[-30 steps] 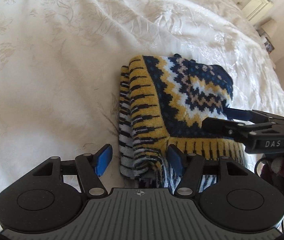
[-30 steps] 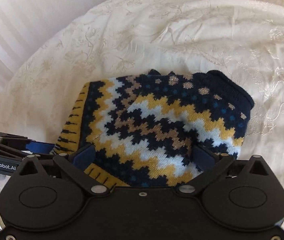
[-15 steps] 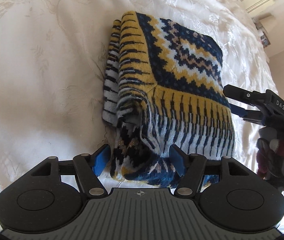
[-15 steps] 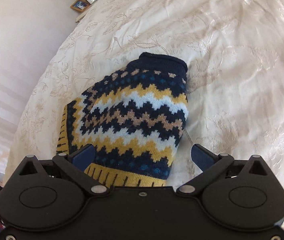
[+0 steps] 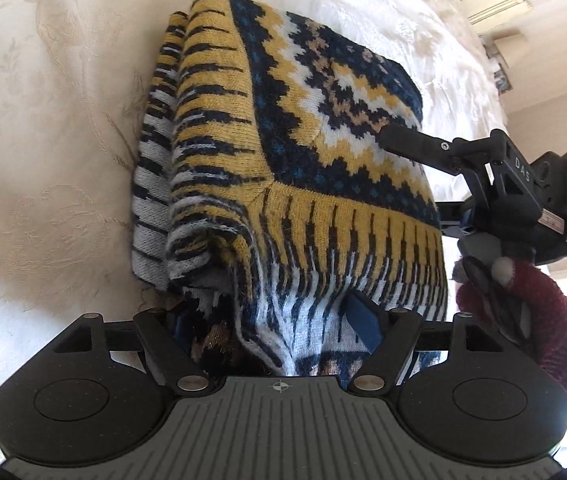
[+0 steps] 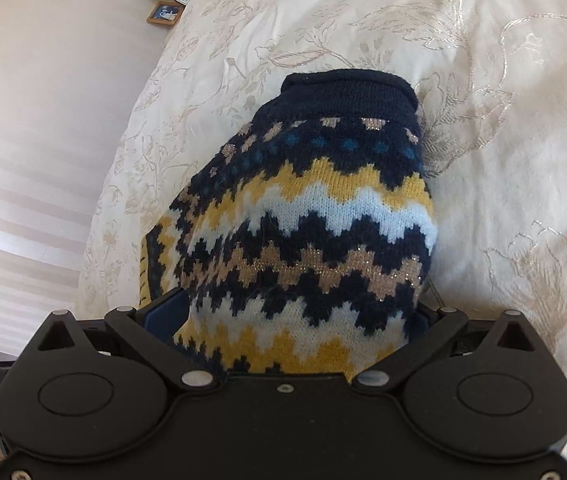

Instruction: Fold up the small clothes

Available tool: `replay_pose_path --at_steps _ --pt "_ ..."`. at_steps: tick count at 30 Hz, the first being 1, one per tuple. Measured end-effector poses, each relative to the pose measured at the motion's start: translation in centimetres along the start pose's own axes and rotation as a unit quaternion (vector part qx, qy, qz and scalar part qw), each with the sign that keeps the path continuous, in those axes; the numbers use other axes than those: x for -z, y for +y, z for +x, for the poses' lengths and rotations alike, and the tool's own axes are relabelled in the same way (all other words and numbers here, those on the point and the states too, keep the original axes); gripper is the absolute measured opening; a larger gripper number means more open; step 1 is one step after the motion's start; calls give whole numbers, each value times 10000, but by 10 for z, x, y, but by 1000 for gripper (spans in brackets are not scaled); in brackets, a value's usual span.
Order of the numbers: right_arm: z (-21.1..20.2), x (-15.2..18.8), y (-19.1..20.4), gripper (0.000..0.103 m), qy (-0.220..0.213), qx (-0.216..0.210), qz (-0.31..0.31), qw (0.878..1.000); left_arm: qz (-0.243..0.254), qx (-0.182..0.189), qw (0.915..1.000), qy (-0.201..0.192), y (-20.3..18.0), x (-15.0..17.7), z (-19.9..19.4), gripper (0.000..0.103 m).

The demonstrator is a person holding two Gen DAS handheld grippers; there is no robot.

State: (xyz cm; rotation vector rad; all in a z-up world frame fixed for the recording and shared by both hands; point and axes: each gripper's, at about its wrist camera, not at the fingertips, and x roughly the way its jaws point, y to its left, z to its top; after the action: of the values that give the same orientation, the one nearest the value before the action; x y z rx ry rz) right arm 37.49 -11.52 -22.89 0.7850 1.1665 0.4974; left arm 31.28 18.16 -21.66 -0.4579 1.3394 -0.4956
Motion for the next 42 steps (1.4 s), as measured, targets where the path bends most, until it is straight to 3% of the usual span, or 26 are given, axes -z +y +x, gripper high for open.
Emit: replay_pose_path --at_steps 3,5,7,8,10,14,21,30,33,34,37,40,42 --pt "-3 1 -6 103 -3 -130 165 9998 4 146 9999 0 2 4 -2 73" --pt "-5 3 -9 103 22 -184 243 9995 -103 306 9995 -19 7 6 -6 66" --pt "-8 4 -9 100 28 -170 277 9995 -182 379 9991 -1 11 8 -7 50" --pt "-9 4 -7 83 23 -89 239 9997 -148 402 9991 17 12 5 -8 47" --pt "-13 7 -3 62 68 187 119 9997 16 485 9988 2 10 4 -13 38" --pt "-35 15 7 50 -201 178 273 9993 348 574 9977 -95 -4 8 -28 35" --pt "-85 57 27 50 -335 354 219 9986 716 768 9944 82 -40 51 -40 35" --pt "-148 133 10 53 0 745 221 9970 854 822 9919 452 -74 146 -32 35" --pt "-151 150 4 67 125 1002 98 9948 870 381 9945 448 -75 170 -25 35" --pt "-151 153 2 78 148 1143 28 9933 849 109 9953 451 -73 177 -23 35" --pt "-155 160 1 80 110 1372 -131 9904 685 -406 9962 360 -67 190 -25 38" --pt "-169 166 2 86 -85 1256 -184 9919 443 -583 9971 185 -63 200 -38 40" --pt "-180 170 2 86 -213 1250 -287 9915 592 -730 9956 45 -70 202 -48 40"
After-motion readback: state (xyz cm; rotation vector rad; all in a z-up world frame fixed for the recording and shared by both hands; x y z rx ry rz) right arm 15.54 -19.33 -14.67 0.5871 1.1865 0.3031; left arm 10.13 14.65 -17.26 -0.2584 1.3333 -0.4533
